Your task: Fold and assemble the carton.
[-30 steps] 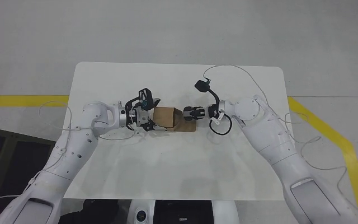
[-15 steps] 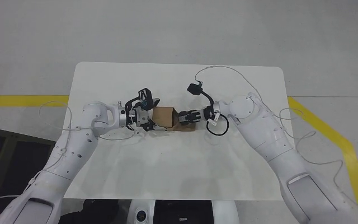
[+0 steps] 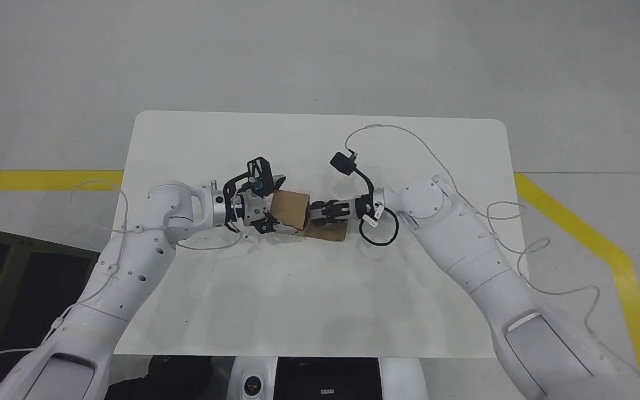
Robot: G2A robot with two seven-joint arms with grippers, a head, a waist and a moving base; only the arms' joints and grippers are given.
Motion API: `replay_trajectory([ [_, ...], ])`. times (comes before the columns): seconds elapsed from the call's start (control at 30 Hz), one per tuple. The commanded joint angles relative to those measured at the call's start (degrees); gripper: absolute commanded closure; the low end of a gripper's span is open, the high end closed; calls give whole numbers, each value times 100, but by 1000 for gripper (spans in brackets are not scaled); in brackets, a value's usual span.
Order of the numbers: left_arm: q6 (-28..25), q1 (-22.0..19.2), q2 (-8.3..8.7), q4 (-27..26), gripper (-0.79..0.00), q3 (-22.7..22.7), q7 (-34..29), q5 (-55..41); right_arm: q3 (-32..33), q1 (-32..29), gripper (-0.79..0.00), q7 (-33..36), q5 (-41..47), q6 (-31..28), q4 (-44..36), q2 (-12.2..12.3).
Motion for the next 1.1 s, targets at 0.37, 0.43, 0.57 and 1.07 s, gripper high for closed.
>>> replay_trajectory([
  [0.37,9,32,4,-42,-785,-31,9,24,-277,173,0,-42,388,-264,512,-275],
  [0.43,15,36,6,-49,-785,-39,5,32,-314,219,0,-14,454,-319,611,-321],
  [0.57,24,46,9,-53,-785,-55,-8,33,-387,314,0,43,550,-412,811,-411],
  [1.07,36,61,7,-54,-785,-68,-43,-6,-501,534,0,201,808,-770,1441,-665],
])
